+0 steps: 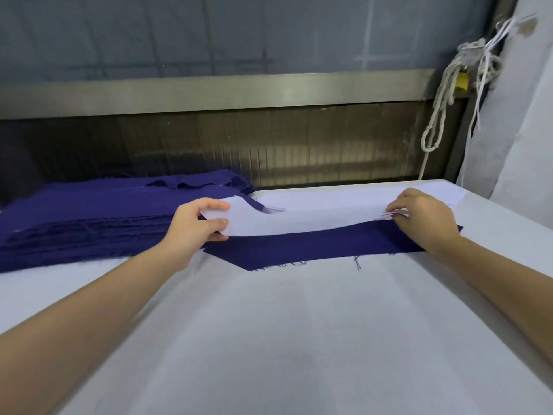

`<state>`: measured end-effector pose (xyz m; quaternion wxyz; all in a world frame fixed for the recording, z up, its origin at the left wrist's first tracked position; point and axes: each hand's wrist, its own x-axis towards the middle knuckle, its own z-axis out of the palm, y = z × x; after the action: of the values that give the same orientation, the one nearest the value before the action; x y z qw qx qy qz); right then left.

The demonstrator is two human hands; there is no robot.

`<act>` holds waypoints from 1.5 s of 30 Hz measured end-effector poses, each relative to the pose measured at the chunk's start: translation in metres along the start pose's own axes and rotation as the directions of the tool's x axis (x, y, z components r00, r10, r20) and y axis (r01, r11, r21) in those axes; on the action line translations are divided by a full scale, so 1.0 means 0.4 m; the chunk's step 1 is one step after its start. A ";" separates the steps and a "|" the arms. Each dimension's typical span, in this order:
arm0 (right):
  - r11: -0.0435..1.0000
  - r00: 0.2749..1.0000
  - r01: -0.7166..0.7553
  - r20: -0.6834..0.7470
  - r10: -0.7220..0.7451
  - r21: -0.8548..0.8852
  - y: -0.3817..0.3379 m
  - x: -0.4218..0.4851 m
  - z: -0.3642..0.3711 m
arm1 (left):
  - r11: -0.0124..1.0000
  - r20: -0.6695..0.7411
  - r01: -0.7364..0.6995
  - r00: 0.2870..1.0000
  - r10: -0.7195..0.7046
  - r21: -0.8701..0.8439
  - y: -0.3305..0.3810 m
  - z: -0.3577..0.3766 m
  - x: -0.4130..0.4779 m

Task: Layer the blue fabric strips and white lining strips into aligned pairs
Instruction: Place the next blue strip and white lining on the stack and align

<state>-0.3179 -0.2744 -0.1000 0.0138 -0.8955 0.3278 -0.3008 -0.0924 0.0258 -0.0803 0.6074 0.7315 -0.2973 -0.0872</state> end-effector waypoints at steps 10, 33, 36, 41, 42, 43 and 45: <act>0.870 0.978 -0.208 0.102 0.182 0.447 0.028 -0.026 -0.026 | 0.936 0.060 -0.173 0.985 0.163 0.306 -0.052 -0.002 -0.032; 0.683 0.962 -0.272 0.218 0.167 0.678 0.069 -0.009 -0.047 | 0.974 -0.002 -0.179 0.983 0.181 0.138 -0.043 -0.025 -0.045; 0.719 0.962 -0.272 0.208 0.179 0.639 0.083 -0.005 -0.049 | 0.974 0.034 -0.173 0.985 0.170 0.144 -0.043 -0.026 -0.050; 0.804 0.953 -0.284 0.247 0.176 0.522 0.094 -0.008 -0.041 | 0.920 0.130 -0.212 0.975 0.178 0.329 -0.054 -0.020 -0.052; 0.814 0.954 -0.280 0.242 0.177 0.508 0.094 -0.008 -0.039 | 0.902 0.152 -0.224 0.972 0.179 0.369 -0.056 -0.020 -0.052; 0.823 0.955 -0.278 0.233 0.182 0.495 0.094 -0.008 -0.039 | 0.885 0.171 -0.232 0.969 0.176 0.403 -0.057 -0.018 -0.052; 0.839 0.957 -0.275 0.215 0.194 0.470 0.091 -0.008 -0.038 | 0.861 0.200 -0.239 0.966 0.163 0.448 -0.058 -0.018 -0.051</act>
<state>-0.3494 -0.2986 -0.0973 0.3055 -0.8359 0.3449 -0.2982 -0.0977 0.0450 -0.1052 0.3933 0.8123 -0.4307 -0.0055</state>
